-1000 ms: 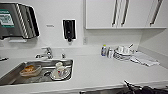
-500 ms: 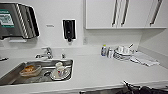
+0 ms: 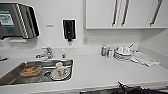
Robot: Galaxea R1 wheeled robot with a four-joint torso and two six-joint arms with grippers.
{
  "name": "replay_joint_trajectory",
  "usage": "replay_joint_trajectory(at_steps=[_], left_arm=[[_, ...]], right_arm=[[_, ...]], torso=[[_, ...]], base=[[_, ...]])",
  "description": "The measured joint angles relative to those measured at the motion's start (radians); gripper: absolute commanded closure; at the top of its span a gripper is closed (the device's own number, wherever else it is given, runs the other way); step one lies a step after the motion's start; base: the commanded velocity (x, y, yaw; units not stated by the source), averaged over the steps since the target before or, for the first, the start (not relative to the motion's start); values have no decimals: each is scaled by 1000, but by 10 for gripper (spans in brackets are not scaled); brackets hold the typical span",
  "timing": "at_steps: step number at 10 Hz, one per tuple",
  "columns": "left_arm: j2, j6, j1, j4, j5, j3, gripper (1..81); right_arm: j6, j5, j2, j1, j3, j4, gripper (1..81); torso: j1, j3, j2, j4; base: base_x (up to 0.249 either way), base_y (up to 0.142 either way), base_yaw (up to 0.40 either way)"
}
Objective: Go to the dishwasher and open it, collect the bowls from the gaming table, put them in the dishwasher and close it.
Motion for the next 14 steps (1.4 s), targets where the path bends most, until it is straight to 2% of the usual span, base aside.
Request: replay_joint_trajectory(at_steps=[4, 7, 10, 14], left_arm=[[7, 0, -1, 1, -1, -1, 10], [6, 0, 14, 1, -4, -12, 10], [18, 0, 30, 1, -9, -54, 10], [26, 4, 40, 1, -11, -56, 10]], right_arm=[[4, 113, -40, -48, -7, -17, 10], [3, 133, -58, -58, -5, -20, 10], [3, 185, -75, -90, 13, -19, 10], [3, 248, -98, -137, 39, -32, 10]], torso=[[0, 0, 0, 0], [0, 0, 0, 0], [0, 0, 0, 0], [0, 0, 0, 0]], base=[[0, 0, 0], [0, 0, 0], [0, 0, 0], [0, 0, 0]])
